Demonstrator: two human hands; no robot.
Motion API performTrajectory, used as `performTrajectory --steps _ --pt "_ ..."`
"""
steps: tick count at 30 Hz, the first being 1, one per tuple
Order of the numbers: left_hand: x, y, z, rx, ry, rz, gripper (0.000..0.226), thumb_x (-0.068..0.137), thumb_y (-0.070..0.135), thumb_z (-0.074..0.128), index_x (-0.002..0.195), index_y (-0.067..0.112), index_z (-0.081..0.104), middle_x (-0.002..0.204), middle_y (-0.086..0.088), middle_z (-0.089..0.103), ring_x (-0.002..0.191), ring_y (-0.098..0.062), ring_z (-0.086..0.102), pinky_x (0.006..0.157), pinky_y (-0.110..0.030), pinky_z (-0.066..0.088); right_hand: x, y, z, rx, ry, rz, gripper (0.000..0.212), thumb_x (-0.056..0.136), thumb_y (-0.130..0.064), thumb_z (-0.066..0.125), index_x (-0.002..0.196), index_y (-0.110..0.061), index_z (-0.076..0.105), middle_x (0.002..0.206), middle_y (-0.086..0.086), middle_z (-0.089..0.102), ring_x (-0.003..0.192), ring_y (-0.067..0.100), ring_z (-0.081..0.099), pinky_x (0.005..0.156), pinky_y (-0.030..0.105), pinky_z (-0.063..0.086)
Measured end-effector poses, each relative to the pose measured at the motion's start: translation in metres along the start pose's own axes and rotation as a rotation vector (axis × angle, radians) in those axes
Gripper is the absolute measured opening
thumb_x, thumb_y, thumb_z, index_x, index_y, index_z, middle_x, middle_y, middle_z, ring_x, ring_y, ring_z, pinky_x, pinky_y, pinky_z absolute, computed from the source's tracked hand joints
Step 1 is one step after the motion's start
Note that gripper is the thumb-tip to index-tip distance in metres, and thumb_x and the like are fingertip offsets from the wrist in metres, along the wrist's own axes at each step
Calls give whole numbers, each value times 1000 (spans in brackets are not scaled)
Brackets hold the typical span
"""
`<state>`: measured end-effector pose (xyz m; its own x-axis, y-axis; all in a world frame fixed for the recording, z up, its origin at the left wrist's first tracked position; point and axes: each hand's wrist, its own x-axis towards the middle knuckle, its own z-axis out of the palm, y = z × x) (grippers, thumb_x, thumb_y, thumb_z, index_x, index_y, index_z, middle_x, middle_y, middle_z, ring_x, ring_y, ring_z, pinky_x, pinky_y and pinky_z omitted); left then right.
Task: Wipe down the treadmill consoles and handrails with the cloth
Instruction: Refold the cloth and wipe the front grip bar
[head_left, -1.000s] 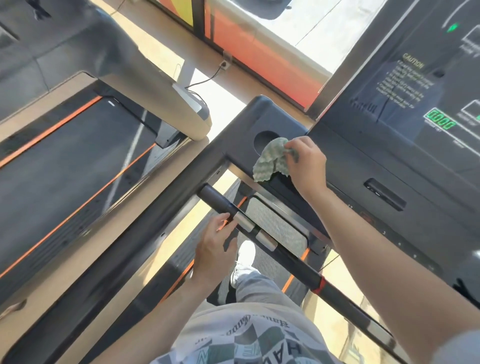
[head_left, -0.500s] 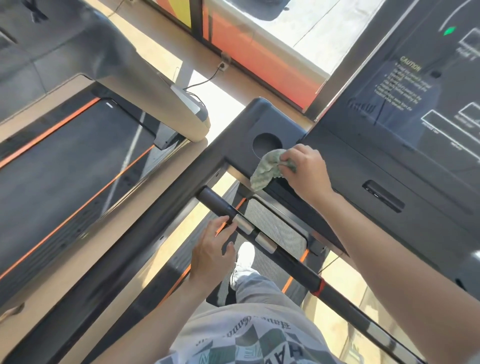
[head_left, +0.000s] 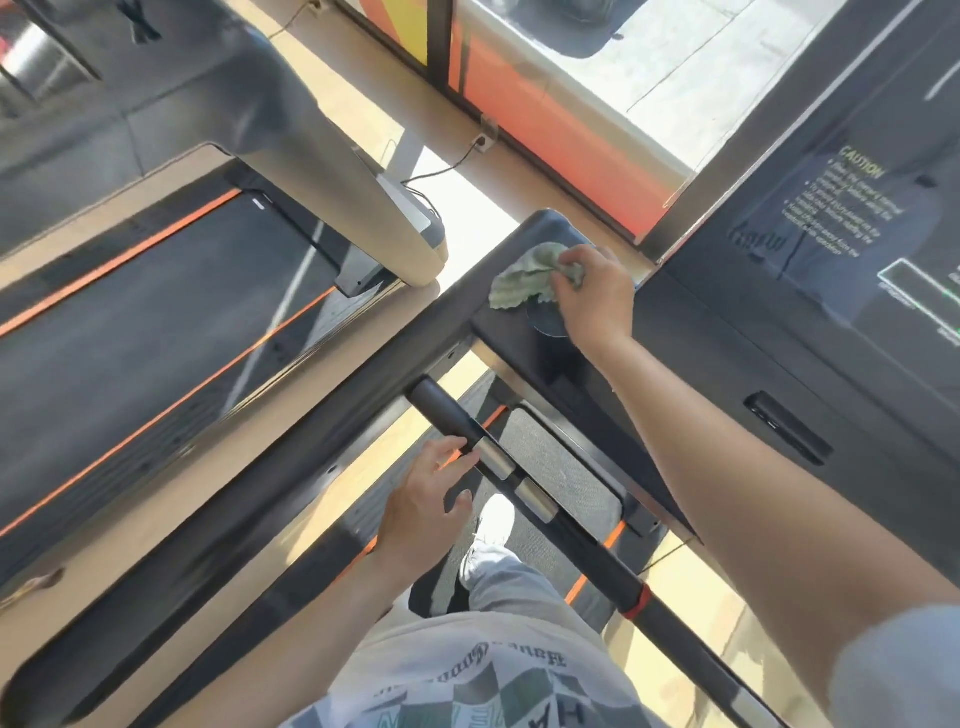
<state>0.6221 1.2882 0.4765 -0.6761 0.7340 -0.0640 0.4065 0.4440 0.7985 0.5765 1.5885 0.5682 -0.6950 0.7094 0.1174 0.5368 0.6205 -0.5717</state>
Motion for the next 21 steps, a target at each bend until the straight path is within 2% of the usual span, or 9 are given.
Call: performTrajectory --steps 2,4,8,11,13,15,17,19,21 --pt "1 3 -2 -6 0 -16 51 88 6 73 135 23 65 141 8 52 124 -9 55 94 -36 58 17 4 12 -36 -21 30 24 92 -16 67 115 -10 69 117 6 64 106 28 60 92 32 44" --pt "1 6 -3 -2 3 -28 50 88 5 73 135 22 66 140 7 53 124 -10 56 96 -37 57 19 6 25 -92 -112 -30 28 94 -15 65 121 -11 69 114 7 64 110 29 55 95 36 44" --pt "-1 13 -4 -1 -4 -43 50 88 4 72 135 21 65 142 6 52 127 -11 54 101 -37 55 -9 -3 35 -77 -197 -240 20 92 -12 69 110 -13 76 97 3 65 94 25 51 78 31 41" --pt "0 12 -5 -15 -5 -49 49 87 4 73 133 22 67 140 7 53 125 -10 55 100 -38 55 -41 -4 28 -123 -306 -393 18 88 -10 72 104 -15 78 93 0 65 86 18 46 77 34 47" --pt "3 13 -9 -30 39 -37 44 86 4 75 126 21 71 131 8 60 118 -7 59 95 -37 57 -66 -1 19 -136 -417 -421 18 86 -8 72 100 -17 78 91 -4 63 85 15 43 77 33 48" --pt "5 16 -14 -16 144 -16 32 84 5 78 111 20 77 114 9 68 103 -1 63 85 -35 59 -92 3 11 -127 -515 -380 16 83 -10 74 96 -19 78 88 -9 59 84 12 46 79 33 49" --pt "8 20 -21 -36 247 -49 23 83 11 80 102 22 75 101 11 68 94 -2 63 78 -35 59 -119 5 4 -44 -516 -263 16 80 -11 79 94 -19 77 87 -11 58 81 10 51 77 28 47" --pt "12 25 -29 -114 239 -103 33 82 26 82 112 27 68 107 14 64 99 -5 63 80 -32 59 -141 4 -4 141 -458 -98 17 77 -12 82 91 -20 76 87 -13 61 77 4 57 72 17 45" --pt "17 32 -36 -152 131 -122 55 78 39 86 126 31 59 117 15 60 108 -4 60 86 -23 55 -153 -2 -11 342 -418 39 15 79 -13 83 89 -21 75 86 -10 68 77 1 63 67 13 48"
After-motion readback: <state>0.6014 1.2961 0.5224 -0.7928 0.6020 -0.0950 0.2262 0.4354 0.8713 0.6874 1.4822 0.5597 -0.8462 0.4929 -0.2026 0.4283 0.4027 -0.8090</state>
